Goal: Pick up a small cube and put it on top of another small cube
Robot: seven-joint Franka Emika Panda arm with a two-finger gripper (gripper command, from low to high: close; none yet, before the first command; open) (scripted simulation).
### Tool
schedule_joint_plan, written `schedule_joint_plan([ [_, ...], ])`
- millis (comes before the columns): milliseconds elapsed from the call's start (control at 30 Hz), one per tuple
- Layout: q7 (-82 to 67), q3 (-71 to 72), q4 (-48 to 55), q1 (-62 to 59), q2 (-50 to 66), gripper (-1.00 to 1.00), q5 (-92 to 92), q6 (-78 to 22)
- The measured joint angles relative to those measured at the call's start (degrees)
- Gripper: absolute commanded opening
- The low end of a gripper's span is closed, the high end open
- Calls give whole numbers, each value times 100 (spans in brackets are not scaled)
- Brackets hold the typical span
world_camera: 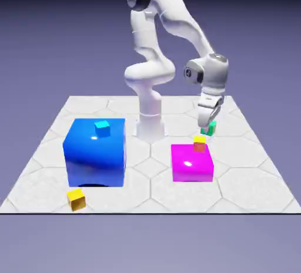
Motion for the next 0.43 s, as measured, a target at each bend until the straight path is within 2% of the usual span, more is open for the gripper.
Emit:
schedule_joint_plan([
  [133, -470, -153, -295, 148, -566, -100, 212, -256],
  [333, -438, -92, -598, 134, 625, -100, 197, 1238],
  [367, -436, -88, -616, 133, 695, 100, 196, 1326],
  [433, -434, -88, -616, 132, 695, 100, 193, 1330],
])
